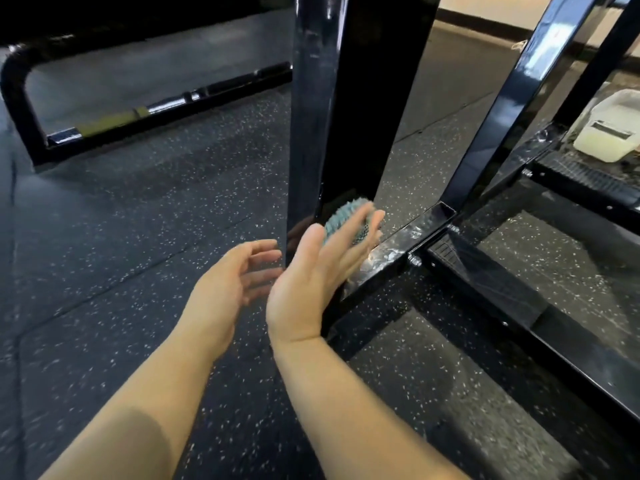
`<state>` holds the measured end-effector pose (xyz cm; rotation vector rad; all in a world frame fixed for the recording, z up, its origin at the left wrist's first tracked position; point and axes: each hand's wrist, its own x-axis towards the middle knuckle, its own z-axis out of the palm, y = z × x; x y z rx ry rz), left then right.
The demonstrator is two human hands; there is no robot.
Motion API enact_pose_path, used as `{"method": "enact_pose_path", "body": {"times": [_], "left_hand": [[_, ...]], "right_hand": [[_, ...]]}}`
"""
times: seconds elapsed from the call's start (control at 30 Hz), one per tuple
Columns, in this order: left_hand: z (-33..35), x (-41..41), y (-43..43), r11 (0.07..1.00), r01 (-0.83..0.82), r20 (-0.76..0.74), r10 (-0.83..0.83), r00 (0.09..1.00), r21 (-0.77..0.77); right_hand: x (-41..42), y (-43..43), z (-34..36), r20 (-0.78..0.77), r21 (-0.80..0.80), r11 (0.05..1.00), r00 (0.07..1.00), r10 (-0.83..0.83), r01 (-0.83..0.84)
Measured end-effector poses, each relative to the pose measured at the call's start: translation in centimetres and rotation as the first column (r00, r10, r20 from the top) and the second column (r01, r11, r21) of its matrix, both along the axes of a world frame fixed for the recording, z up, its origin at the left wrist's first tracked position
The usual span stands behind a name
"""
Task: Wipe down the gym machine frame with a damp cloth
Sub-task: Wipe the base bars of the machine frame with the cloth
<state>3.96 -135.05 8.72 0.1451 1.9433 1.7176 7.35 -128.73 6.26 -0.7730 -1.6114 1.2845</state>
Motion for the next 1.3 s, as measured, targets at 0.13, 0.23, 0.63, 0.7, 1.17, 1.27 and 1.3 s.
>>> {"method": "enact_pose_path", "body": {"times": [0.13,0.23,0.63,0.7,1.17,1.27,1.3], "left_hand": [[-0.8,0.6,0.2,0.999,-0.015,0.018,0.014,1.0,0.035],[-1.0,0.9,0.5,0.999,-0.01,0.038,0.008,0.999,0.048],[-1.0,0.1,-0.1,0.997,0.073,-0.005,-0.072,0.997,0.021],[-0.7,-0.1,0.1,0.995,0.095,0.006,-0.095,0.995,0.026],[0.4,0.6,0.9,0.997,-0.076,0.063,0.074,0.995,0.025],[0.3,0.9,1.1,0.995,-0.09,0.08,0.086,0.993,0.046],[0.4,1.2,1.1,0.995,-0.09,0.079,0.086,0.993,0.049]], "right_hand": [[2.4,-2.3,-7.7,0.173,-0.094,0.991,0.979,0.111,-0.096],[2.4,-2.8,-7.5,0.201,-0.448,0.888,0.956,0.213,-0.103],[0.8,-1.4,-4.3,0.07,-0.358,0.934,0.997,0.026,0.001],[0.0,0.3,0.2,-0.017,-0.225,0.973,0.998,-0.061,0.055],[0.3,-0.3,-1.7,0.02,-0.342,0.94,1.0,-0.004,0.011],[-0.4,1.8,4.4,-0.104,-0.007,0.997,0.992,-0.078,0.078],[-0.6,2.2,4.7,-0.147,0.122,0.987,0.985,-0.086,0.104]]}}
